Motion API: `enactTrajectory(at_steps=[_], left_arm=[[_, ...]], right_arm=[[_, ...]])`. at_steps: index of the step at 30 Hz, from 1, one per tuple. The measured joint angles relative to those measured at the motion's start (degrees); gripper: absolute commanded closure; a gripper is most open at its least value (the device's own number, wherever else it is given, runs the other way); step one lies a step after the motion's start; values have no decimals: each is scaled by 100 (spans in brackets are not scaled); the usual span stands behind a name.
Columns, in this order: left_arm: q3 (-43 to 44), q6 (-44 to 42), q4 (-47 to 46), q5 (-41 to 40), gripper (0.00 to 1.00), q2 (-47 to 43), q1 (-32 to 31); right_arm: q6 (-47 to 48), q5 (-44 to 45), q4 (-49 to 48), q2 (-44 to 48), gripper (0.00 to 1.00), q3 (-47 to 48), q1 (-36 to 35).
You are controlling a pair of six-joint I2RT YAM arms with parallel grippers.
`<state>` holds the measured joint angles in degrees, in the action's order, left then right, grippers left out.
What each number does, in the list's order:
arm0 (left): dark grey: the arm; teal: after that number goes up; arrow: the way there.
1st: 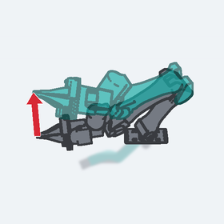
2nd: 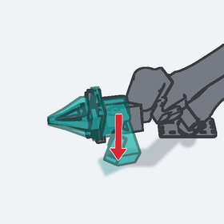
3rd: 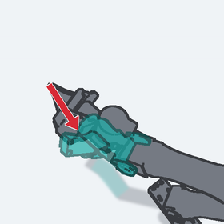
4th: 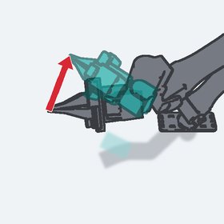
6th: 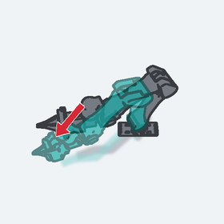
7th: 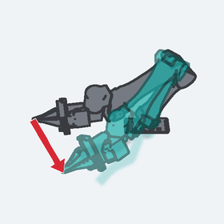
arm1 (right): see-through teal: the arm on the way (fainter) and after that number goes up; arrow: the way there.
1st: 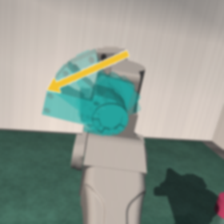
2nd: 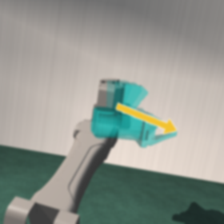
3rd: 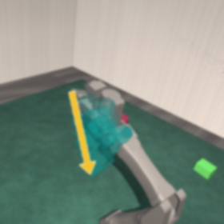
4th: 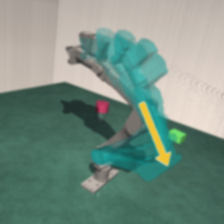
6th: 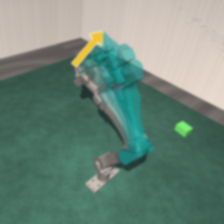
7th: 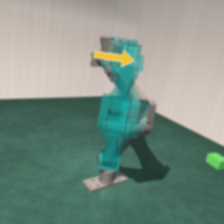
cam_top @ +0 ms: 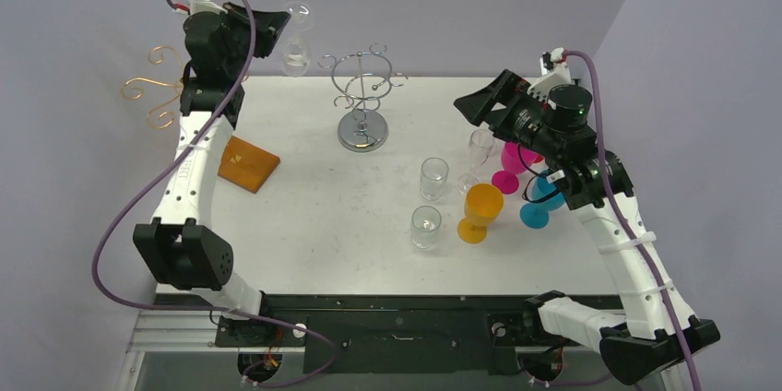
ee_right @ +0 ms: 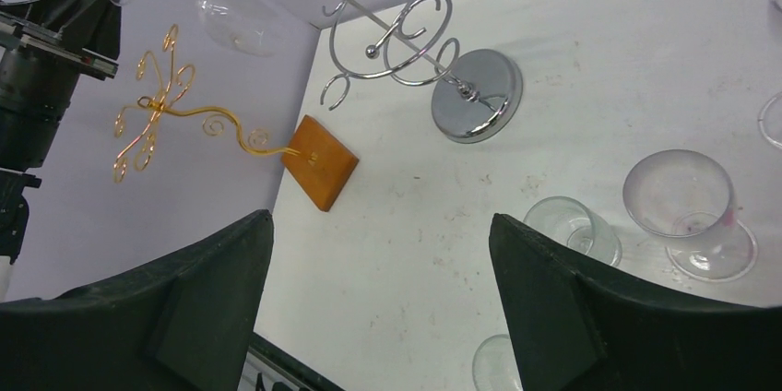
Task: Take the wine glass off the wine glass rack
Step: Place the wine glass at the center of the board.
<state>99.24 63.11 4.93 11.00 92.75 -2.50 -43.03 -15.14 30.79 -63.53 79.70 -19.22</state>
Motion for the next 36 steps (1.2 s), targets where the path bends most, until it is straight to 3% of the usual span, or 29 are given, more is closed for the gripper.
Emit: enactTrajectory(at_steps=[11, 20, 28, 36], left_arm=[[-560, 868, 498, 293, 100, -1375, -92], [-1163, 1604, 699, 404, 100, -2282, -960], [-1390, 2232, 632, 380, 100, -2428, -1941], [-1412, 2590, 367, 308, 100, -2323, -2503]], right_arm=[[-621, 50, -1692, 103, 7, -1163, -651], [-1222, 404, -3617, 184, 0, -2149, -1375], [-1746, 678, -5230, 164, 0, -3040, -1690], [-2328, 769, -6743, -166, 0, -3589, -1725]])
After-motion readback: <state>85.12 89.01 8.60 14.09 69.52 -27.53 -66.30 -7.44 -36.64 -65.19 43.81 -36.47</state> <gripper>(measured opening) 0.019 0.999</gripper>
